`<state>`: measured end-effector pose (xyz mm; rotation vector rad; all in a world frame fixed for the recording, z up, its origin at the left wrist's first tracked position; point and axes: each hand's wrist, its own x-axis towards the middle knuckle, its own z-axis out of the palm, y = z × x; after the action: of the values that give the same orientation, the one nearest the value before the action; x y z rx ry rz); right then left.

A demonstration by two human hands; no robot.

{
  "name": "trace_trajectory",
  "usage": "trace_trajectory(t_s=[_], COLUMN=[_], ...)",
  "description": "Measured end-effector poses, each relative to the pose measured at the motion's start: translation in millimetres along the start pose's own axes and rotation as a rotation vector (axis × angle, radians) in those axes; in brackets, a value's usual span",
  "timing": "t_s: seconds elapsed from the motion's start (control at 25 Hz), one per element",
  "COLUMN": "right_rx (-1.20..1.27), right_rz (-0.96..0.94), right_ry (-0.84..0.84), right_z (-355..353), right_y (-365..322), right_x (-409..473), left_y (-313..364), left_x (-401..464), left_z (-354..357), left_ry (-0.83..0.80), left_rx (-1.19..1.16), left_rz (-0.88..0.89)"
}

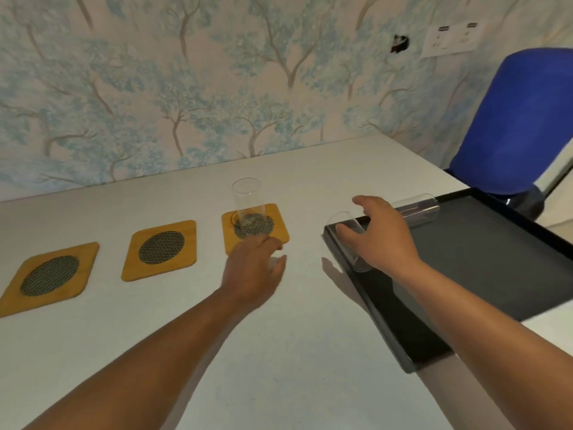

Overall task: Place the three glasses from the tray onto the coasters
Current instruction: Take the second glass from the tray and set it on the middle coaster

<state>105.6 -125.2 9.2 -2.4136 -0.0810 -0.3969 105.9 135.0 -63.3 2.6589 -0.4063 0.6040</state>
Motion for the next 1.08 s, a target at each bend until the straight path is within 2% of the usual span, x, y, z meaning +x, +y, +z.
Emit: trace_trajectory(t_s=[0.12,0.28,0.4,0.64,0.88,1.08], right_rx=[-0.002,-0.017,-0.005,0.049,0.501,0.616], right_rz=[0.159,0.265,0.241,0.239,0.257,0.212], right_ry=[-0.097,-0.218,-0.168,-0.174,0.016,0.096], right_z=[-12.3,-7.2,1.6,-2.6,-21.7,-30.6], right_y=[27.2,46.7,50.0,48.1,58.0,56.0], right_x=[-18.5,-34.8,-40.7,-39.4,-25.5,-11.7], left_y=[53.9,93.2,103.8,106.4,104.4,103.9], left_x=[11.6,8.2,-0.1,-3.4,-1.9,-3.0], left_z=[19.5,42.4,50.1,52.3,55.0,57.5], left_ry=[-0.187,-0.265,-0.256,-0.258,-0.247,-0.238], left_rx=[-0.068,-0.055,-0.06,-0.04,-0.049,-0.045], left_rz=[0.011,-0.023,-0.046,-0.066,-0.079,-0.093])
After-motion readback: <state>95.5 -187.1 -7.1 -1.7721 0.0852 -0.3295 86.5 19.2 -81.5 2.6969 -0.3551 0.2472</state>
